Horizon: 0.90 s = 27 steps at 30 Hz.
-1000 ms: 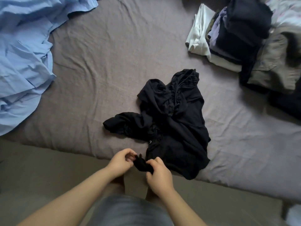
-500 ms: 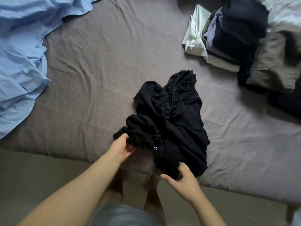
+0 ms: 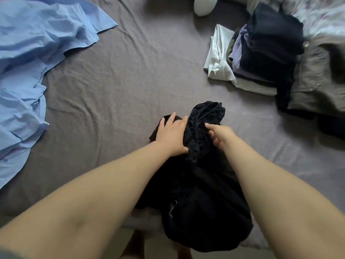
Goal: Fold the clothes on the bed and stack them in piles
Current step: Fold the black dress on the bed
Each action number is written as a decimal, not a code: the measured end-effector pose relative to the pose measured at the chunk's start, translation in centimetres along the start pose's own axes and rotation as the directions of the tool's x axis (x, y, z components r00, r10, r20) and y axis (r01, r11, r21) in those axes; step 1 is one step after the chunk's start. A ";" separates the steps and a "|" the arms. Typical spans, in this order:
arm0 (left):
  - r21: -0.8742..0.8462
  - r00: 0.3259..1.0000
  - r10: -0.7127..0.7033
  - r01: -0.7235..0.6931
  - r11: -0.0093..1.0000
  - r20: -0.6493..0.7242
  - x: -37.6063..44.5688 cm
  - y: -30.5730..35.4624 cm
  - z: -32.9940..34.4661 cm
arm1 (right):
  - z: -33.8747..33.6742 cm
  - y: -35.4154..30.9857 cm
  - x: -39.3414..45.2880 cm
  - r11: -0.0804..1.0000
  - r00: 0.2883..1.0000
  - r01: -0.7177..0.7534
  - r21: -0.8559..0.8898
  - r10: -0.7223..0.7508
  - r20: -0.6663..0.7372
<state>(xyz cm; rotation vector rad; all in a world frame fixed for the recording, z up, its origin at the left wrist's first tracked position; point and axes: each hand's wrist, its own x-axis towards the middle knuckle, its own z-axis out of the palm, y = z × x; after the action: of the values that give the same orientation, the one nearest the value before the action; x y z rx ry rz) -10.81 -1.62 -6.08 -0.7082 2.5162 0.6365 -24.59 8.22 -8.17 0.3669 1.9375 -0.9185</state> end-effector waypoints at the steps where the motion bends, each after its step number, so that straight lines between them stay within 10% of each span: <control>1: 0.018 0.994 -0.010 0.008 1.000 0.107 0.9 0.0 -0.3 | -0.4 0.0 0.2 1.000 1.000 -0.022 -0.013 0.023 0.017; 8: -0.470 0.974 -0.045 0.146 0.870 0.221 -1.4 -1.7 -0.7 | -3.7 0.3 -1.4 0.989 0.983 -0.144 0.045 0.138 0.121; 12: -0.964 0.976 -0.118 0.204 0.173 0.185 -4.2 -1.5 -3.2 | -0.6 0.1 -2.6 0.948 0.936 -0.308 0.076 0.288 0.204; 17: -0.824 0.961 -0.114 0.152 -0.546 0.254 -5.6 -4.1 -4.9 | 0.5 0.3 -2.4 0.966 0.989 -0.119 0.230 0.095 0.112; 21: -0.784 0.962 -0.071 0.170 -0.598 0.263 -6.4 -4.6 -6.9 | -4.0 -2.6 -4.6 0.878 0.985 0.149 0.455 -0.171 0.007; 27: -0.858 0.970 -0.056 0.182 -0.481 0.238 -9.6 -1.0 -12.7 | -10.6 -8.4 -12.8 0.837 0.929 0.115 0.535 -0.281 0.240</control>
<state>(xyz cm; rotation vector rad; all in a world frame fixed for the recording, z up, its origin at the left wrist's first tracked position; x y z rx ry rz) -6.53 -5.72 8.72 -1.3569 0.7380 2.8367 -29.35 11.66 9.52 0.3014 1.4358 -1.5465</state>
